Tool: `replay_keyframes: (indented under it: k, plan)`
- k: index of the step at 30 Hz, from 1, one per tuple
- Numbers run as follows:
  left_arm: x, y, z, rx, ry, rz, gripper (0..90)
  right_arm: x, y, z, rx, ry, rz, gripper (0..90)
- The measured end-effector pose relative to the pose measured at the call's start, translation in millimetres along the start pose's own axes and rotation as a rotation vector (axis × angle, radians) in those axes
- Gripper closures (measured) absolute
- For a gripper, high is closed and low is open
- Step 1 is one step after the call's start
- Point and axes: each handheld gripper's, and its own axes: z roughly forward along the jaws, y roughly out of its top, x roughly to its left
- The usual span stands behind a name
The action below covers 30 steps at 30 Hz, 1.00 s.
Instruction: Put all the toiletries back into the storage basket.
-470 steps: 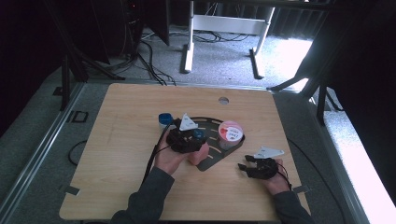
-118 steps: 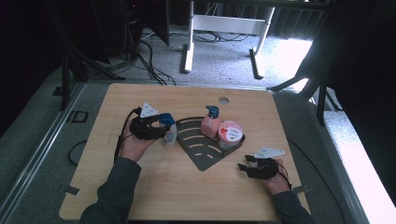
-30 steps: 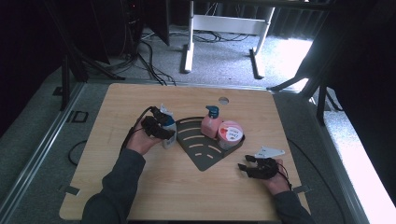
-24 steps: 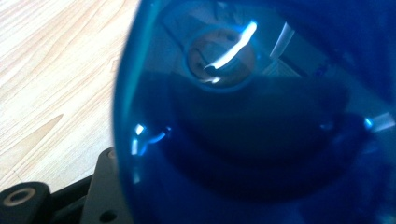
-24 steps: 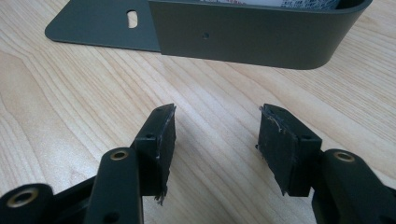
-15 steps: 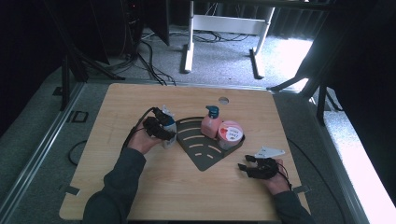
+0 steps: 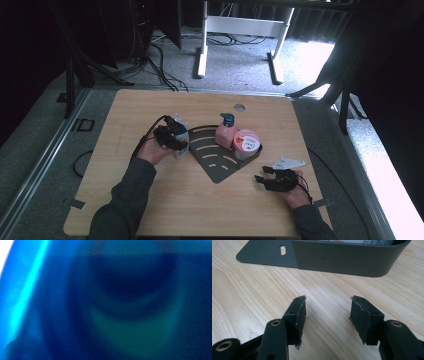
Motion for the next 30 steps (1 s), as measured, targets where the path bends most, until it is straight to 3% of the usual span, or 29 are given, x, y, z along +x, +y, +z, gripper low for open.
replay_keyframes:
  k: [30]
  plan:
    - [-0.9, -3.6, -8.8, 0.0, 0.023, -0.015, 55.1, -0.1, 0.0, 0.0, 0.0, 0.001, 0.0, 45.9]
